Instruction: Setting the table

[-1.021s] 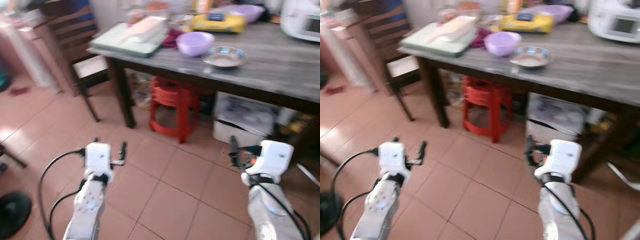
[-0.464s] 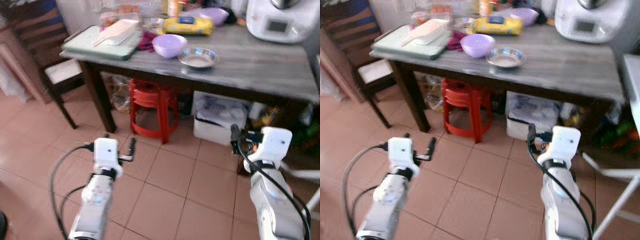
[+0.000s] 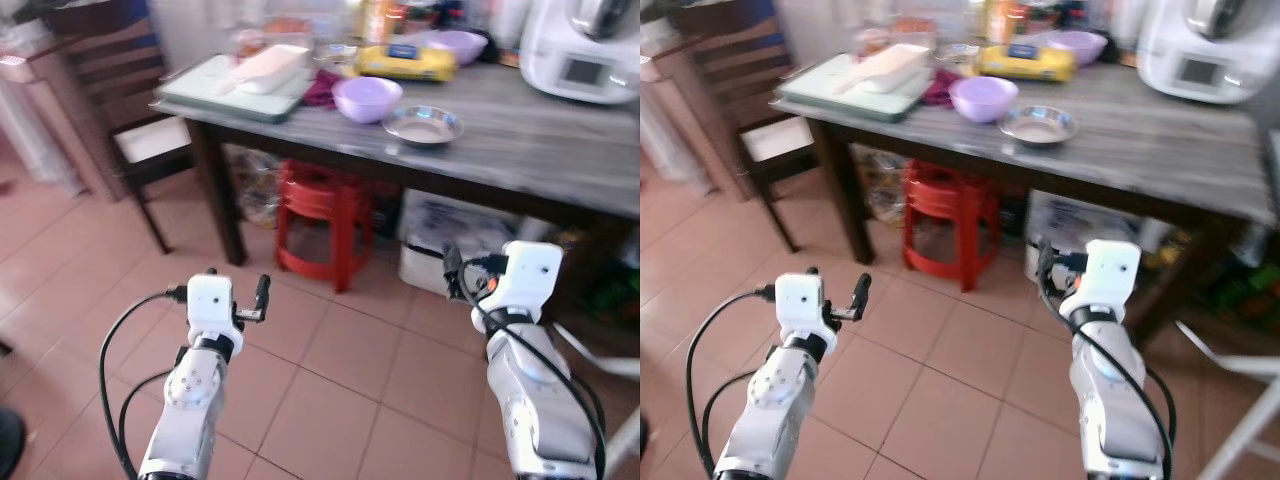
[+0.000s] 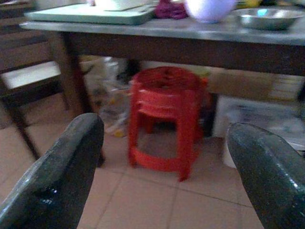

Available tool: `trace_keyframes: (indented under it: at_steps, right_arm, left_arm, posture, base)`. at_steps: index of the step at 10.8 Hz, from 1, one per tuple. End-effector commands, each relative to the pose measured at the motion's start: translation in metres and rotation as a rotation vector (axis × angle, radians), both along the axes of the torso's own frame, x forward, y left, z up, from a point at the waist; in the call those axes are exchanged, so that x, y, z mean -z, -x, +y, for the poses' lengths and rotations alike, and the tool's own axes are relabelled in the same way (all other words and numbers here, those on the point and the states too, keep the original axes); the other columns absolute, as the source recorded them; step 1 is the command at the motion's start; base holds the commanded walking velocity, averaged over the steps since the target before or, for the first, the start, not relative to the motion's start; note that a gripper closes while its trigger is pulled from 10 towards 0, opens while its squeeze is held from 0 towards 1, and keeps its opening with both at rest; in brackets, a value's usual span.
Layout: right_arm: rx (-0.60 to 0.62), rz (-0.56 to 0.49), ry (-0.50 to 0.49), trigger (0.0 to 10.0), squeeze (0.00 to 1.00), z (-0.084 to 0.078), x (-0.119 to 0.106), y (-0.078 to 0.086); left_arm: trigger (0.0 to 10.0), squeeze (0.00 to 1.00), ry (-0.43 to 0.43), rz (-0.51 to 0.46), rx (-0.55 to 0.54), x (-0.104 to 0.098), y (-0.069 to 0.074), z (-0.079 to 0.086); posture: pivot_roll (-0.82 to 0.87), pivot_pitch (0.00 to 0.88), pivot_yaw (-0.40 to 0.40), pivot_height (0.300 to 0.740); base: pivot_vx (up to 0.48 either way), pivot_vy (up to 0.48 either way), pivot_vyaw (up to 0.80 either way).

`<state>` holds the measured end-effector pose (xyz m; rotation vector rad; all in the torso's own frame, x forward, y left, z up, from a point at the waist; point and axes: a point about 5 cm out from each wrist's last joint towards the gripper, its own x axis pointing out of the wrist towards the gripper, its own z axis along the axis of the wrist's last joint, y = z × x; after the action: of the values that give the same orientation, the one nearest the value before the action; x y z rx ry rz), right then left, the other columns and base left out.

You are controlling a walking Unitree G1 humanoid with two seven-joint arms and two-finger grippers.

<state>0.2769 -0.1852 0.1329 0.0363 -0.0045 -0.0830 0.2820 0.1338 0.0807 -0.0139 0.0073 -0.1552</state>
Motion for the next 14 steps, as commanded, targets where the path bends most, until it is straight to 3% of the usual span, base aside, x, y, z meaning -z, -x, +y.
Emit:
trace_keyframes:
  at_steps: [1, 5, 10, 14]
  right_arm:
    - [0.010, -0.016, 0.004, 10.0, 0.00, 0.0006, -0.0046, 0.0014]
    - [0.033, -0.022, 0.009, 10.0, 0.00, -0.0011, -0.0053, 0.0050]
    - [0.036, -0.014, -0.005, 10.0, 0.00, -0.0013, -0.0049, 0.0004]
    - [0.041, -0.012, -0.002, 10.0, 0.00, -0.0023, -0.0046, 0.0017]
  left_arm:
    - [10.0, 0.00, 0.008, -0.005, 0.044, -0.0039, -0.0023, -0.0068]
    - [10.0, 0.00, 0.031, -0.005, 0.093, -0.0063, -0.0052, -0.0129]
    - [10.0, 0.00, -0.001, 0.035, -0.024, -0.0013, -0.0104, -0.0046]
    - [10.0, 0.00, 0.005, 0.005, 0.081, -0.0061, -0.0109, -0.0104]
  posture:
    - [-0.14, 0.065, 0.054, 0.740]
    - [-0.16, 0.072, 0.071, 0.740]
    - [-0.15, 0.069, 0.064, 0.740]
    - [-0.16, 0.070, 0.067, 0.740]
  base:
    - [0.000, 0.000, -0.77]
    - [0.000, 0.000, -0.77]
    - [0.000, 0.000, -0.77]
    - [0.000, 0.000, -0.26]
